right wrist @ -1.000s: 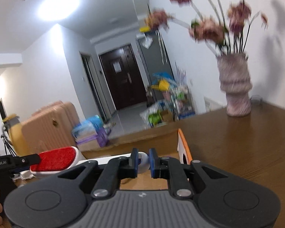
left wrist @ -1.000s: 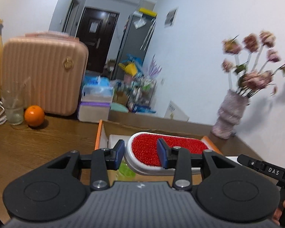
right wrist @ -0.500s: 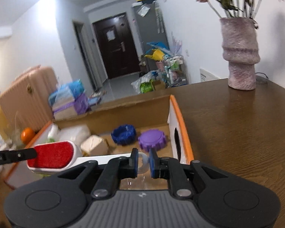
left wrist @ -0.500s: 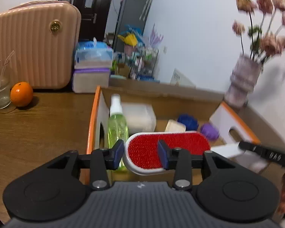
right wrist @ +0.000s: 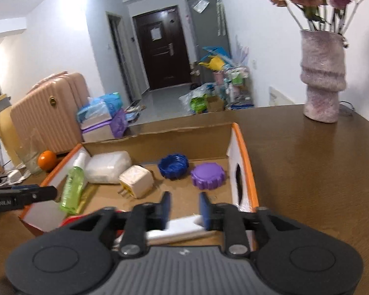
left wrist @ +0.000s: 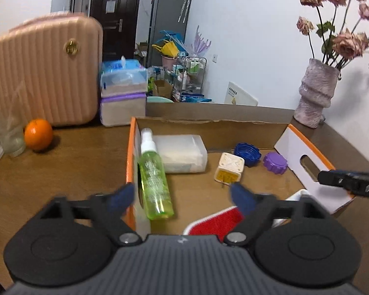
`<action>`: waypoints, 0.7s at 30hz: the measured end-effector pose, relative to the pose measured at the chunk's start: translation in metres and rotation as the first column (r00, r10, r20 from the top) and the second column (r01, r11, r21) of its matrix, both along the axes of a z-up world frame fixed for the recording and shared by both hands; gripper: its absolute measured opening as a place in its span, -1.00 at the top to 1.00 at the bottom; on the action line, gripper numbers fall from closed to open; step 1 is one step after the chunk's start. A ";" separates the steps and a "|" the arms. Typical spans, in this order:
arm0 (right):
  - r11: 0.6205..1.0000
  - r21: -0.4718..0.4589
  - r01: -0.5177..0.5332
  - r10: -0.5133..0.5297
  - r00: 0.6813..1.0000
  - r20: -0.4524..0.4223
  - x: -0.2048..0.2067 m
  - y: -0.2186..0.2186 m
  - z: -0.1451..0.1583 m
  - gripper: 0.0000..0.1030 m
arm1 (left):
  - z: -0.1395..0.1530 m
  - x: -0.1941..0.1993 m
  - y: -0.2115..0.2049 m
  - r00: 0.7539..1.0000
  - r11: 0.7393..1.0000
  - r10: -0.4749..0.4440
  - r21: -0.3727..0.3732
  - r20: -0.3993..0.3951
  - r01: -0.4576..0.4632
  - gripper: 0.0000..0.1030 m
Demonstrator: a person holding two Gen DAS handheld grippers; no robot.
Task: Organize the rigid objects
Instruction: 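Open the left tool and pull both tools back toward the white caps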
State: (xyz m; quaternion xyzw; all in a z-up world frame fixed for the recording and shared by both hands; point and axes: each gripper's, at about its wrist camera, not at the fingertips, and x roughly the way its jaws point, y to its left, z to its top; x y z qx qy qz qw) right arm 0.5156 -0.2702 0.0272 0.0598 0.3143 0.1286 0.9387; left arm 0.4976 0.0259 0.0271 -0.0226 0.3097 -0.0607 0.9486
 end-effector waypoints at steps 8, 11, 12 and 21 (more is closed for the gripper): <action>0.989 -0.149 0.006 -0.012 0.999 -0.039 -0.003 0.019 0.021 -0.66 | 0.006 -0.008 -0.019 0.999 0.988 0.046 0.149 -0.011 -0.044 -0.96; 0.990 -0.137 0.014 -0.007 0.999 0.054 -0.026 0.021 0.027 -0.68 | 0.017 -0.034 -0.022 0.994 0.990 0.036 0.128 0.103 -0.050 -1.00; 0.993 -0.115 0.011 0.000 0.995 0.098 -0.036 0.020 0.027 -0.70 | 0.020 -0.045 -0.023 0.987 0.992 0.029 0.118 0.159 -0.048 -1.00; 0.996 -0.078 0.048 -0.012 0.915 0.404 -0.118 0.019 0.023 -0.74 | 0.033 -0.126 -0.027 0.895 0.997 0.079 -0.024 0.438 -0.076 -1.00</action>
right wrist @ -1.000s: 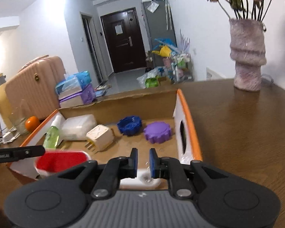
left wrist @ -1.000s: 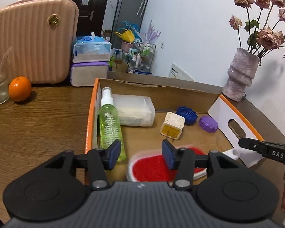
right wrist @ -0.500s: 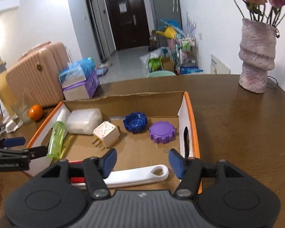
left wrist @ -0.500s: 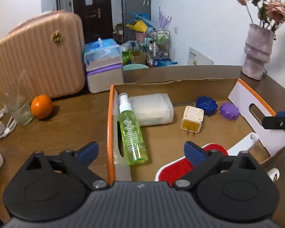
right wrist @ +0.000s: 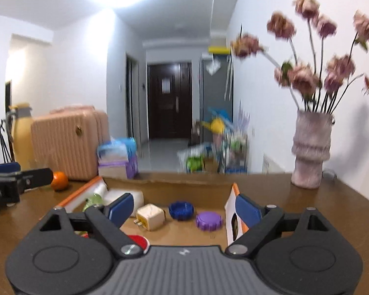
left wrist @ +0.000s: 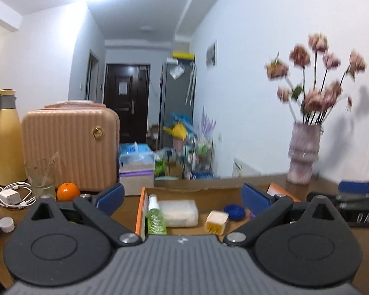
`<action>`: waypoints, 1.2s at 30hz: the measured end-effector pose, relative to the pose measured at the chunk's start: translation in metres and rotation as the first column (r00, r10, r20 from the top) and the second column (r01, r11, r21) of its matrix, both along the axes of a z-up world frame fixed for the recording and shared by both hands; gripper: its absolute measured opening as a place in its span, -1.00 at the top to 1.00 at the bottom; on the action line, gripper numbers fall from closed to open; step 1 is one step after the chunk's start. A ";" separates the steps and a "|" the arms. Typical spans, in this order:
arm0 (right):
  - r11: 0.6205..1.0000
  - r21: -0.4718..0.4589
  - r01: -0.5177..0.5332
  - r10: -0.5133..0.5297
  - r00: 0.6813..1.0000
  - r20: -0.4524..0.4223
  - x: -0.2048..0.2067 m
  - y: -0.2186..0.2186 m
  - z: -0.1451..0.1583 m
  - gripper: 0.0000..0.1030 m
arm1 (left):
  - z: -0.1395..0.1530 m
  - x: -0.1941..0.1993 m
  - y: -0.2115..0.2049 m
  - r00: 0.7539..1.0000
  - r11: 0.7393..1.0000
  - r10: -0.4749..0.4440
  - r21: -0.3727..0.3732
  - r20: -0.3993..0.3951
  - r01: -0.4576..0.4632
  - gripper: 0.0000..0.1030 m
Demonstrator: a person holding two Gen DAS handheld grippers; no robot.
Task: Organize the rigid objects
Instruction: 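Open the left tool and pull both tools back toward the white caps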
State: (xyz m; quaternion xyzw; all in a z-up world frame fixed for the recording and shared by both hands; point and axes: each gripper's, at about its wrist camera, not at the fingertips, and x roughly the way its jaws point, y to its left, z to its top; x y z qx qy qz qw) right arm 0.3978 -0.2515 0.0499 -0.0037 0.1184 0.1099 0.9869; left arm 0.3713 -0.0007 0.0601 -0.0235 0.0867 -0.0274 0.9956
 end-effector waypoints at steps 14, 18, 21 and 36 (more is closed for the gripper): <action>0.998 0.050 0.039 -0.041 0.998 0.049 -0.094 0.000 -0.013 -0.78 | -0.008 -0.100 0.004 0.996 0.999 -0.019 0.035 0.083 0.016 -1.00; 1.000 0.027 0.007 -0.008 0.998 0.059 -0.139 0.002 -0.021 -0.91 | -0.018 -0.151 0.009 0.995 0.999 -0.028 0.038 0.095 0.024 -1.00; 1.000 0.009 -0.011 0.011 0.995 0.097 -0.176 0.006 -0.028 -0.94 | -0.025 -0.194 0.012 0.993 0.996 -0.072 0.054 0.089 0.068 -1.00; 0.976 0.116 0.187 -0.199 0.975 0.097 -0.313 0.025 -0.062 -1.00 | -0.053 -0.308 0.023 0.975 0.977 -0.195 0.103 0.105 0.185 -1.00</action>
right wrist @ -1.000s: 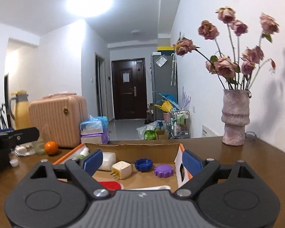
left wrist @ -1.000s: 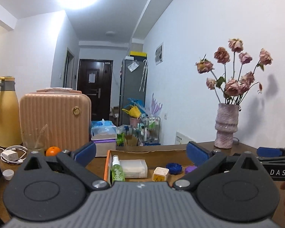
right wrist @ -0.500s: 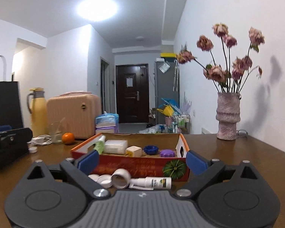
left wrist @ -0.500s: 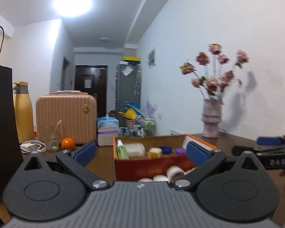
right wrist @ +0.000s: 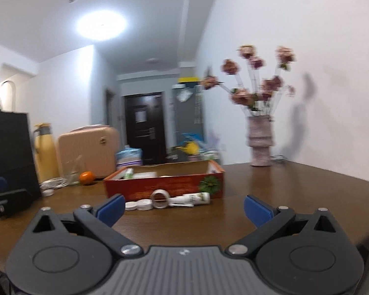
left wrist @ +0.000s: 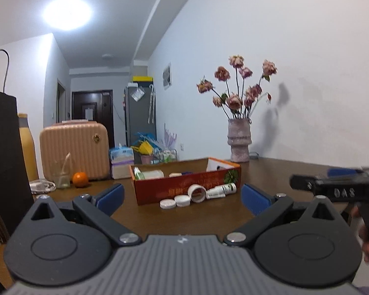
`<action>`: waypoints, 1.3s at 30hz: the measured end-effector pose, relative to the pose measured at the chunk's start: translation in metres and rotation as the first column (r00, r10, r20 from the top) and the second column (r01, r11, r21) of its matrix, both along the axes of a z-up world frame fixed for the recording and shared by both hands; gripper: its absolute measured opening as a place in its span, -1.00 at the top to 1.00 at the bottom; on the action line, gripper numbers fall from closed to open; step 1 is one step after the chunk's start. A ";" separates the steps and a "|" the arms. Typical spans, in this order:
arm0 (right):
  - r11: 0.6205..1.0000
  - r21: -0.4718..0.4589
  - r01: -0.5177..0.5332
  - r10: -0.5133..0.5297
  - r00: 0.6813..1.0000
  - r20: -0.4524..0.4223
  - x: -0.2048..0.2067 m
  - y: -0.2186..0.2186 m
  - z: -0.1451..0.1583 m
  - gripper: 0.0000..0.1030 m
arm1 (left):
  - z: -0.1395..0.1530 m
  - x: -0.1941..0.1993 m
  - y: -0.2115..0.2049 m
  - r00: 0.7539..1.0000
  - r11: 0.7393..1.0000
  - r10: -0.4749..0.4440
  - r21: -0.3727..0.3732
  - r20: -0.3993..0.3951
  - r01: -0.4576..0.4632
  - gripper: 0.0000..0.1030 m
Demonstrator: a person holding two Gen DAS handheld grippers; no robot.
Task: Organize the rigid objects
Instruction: 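Open the left tool and pull both tools back toward the white caps, then grasp a white cap with the left tool while the right tool grasps the tape roll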
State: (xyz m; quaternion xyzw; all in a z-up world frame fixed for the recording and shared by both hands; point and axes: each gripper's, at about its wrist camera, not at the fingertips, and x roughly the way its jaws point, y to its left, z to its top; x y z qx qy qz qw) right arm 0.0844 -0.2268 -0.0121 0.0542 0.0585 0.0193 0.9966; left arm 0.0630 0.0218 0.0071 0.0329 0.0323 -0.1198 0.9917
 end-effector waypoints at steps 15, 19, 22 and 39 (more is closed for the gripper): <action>1.000 -0.028 -0.003 0.001 0.998 -0.060 0.025 0.005 -0.011 -1.00 | -0.007 0.033 0.004 0.997 0.997 0.045 -0.053 -0.068 -0.048 -1.00; 0.999 -0.034 0.029 -0.033 0.994 -0.104 0.047 0.002 -0.007 -1.00 | -0.004 0.063 -0.001 0.992 0.997 0.052 -0.049 -0.117 -0.058 -1.00; 0.999 -0.043 -0.003 -0.001 0.994 -0.107 0.067 -0.004 -0.001 -1.00 | -0.001 0.098 -0.009 0.982 0.997 0.076 -0.004 -0.175 -0.078 -1.00; 0.992 0.027 -0.120 0.122 0.927 -0.354 0.253 -0.044 -0.006 -0.94 | -0.040 0.311 -0.009 0.846 0.990 0.023 0.133 -0.533 0.056 -0.46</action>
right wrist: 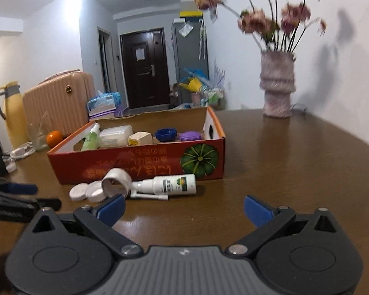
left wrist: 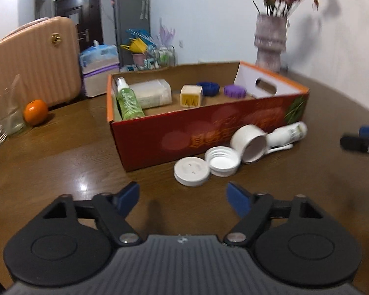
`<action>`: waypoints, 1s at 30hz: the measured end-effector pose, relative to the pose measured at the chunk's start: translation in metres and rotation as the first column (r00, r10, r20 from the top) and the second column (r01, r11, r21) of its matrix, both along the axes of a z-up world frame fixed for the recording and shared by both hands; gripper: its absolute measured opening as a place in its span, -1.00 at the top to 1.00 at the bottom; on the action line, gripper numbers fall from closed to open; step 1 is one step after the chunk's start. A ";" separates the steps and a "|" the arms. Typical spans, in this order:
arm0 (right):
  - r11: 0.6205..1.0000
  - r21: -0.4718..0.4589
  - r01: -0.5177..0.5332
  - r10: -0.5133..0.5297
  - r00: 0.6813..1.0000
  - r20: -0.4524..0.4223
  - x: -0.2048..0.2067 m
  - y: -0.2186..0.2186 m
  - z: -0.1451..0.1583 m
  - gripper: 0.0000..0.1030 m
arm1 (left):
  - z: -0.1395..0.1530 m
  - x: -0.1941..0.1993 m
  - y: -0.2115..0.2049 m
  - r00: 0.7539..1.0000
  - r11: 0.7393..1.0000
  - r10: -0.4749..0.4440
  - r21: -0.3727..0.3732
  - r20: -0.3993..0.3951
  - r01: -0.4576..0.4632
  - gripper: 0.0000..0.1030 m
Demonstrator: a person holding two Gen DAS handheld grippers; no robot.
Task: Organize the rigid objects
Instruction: 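Grasp a white cap with the left tool while the right tool grasps the tape roll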
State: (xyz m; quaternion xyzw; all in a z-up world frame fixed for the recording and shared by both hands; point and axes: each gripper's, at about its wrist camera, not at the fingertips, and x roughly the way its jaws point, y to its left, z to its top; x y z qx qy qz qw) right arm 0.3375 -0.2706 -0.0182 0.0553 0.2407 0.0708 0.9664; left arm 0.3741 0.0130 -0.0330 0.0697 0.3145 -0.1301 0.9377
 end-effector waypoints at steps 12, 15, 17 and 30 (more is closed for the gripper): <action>0.966 -0.132 -0.224 0.221 0.975 -0.036 0.055 0.053 -0.014 -0.05 | -0.018 0.041 -0.005 0.994 0.994 -0.106 -0.028 -0.008 0.106 0.08; 0.957 -0.160 -0.240 0.231 0.970 -0.077 0.067 0.073 -0.022 0.46 | -0.018 0.042 -0.007 0.995 0.995 -0.097 -0.026 -0.002 0.097 0.22; 0.957 -0.171 -0.233 0.223 0.972 -0.081 0.073 0.083 -0.025 0.55 | -0.017 0.039 -0.007 0.996 0.996 -0.088 -0.028 -0.001 0.088 0.22; 0.978 -0.112 -0.178 0.184 0.981 0.054 0.025 0.085 -0.002 0.91 | 0.020 -0.057 0.016 0.991 0.984 0.103 -0.151 0.088 -0.089 0.23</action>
